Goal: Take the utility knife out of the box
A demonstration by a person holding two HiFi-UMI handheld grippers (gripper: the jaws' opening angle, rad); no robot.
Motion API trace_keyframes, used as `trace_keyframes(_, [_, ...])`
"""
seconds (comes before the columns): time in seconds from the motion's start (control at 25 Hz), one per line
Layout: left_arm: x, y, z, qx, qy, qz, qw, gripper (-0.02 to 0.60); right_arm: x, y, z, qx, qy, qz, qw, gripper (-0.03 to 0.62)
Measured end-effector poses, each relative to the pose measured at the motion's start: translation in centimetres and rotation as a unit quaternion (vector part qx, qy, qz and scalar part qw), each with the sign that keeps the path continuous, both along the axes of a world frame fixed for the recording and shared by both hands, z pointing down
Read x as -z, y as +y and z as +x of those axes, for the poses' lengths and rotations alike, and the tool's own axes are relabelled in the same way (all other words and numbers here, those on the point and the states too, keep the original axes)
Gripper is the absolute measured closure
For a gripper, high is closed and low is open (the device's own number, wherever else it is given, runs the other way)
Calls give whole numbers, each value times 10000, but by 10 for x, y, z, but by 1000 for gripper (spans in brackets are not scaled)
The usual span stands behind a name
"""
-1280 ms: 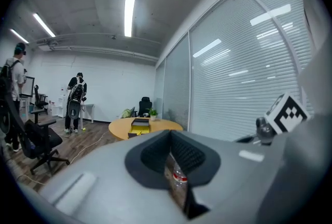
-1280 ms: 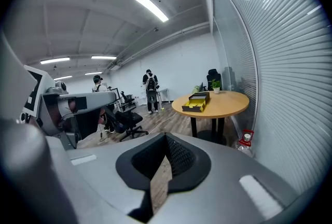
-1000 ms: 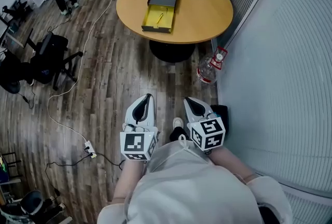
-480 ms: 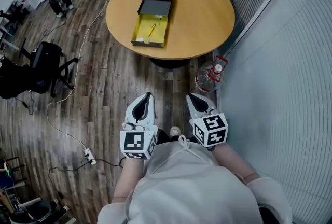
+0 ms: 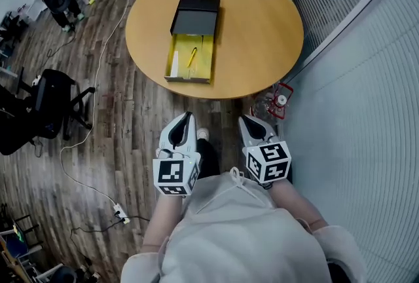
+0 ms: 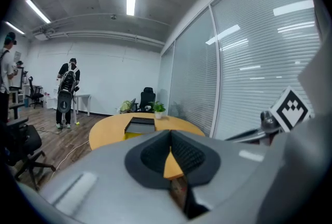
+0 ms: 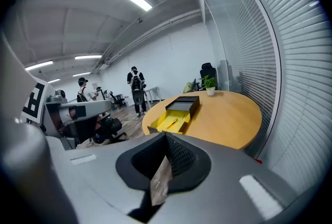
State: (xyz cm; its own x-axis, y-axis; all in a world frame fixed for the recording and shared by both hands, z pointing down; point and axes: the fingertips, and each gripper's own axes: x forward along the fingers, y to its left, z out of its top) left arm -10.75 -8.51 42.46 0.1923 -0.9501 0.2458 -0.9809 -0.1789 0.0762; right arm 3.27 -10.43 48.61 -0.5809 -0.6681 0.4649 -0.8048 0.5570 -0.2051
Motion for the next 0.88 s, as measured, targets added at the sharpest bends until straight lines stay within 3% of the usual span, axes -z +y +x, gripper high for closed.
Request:
trace_keyframes(0.2, [-6, -93, -35, -347, -41, -102, 9993, 575, 4, -81, -35, -274, 6, 10, 9996, 592])
trace_keyframes(0.52, [-50, -219, -87, -775, -126, -622, 9950, 575, -6, -188, -79, -687, 148, -86, 9975, 592])
trace_keyframes(0.72, [-92, -261, -98, -852, -68, -1135, 9899, 575, -22, -229, -91, -886, 183, -253, 9956, 592])
trace_keyframes(0.88, [-130, -281, -99, -854, -108, -1757, 9807, 575, -35, -254, -97, -833, 232, -380, 9955, 592])
